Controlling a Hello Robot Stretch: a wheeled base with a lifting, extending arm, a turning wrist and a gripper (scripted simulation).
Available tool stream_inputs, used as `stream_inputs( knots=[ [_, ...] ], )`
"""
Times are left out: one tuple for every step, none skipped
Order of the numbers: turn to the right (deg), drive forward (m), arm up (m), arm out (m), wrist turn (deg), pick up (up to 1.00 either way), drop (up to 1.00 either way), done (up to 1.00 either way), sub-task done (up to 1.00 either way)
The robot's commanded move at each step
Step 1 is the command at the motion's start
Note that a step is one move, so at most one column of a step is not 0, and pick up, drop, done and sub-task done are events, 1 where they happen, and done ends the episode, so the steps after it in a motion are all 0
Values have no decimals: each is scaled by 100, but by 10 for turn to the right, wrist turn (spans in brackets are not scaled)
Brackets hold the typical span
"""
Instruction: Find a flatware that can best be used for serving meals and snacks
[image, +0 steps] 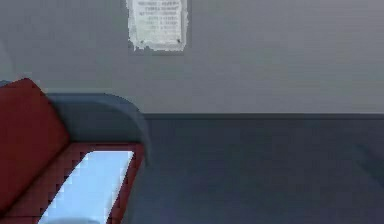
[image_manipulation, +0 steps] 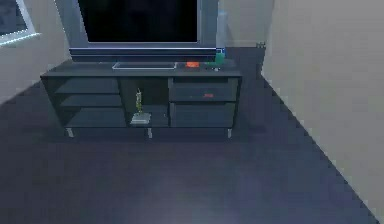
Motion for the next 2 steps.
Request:
stream_inputs(
  knots=[
    [0,100,0,0,0,0,0,0,0],
    [-30,0,0,0,0,0,0,0,0]
  ],
)
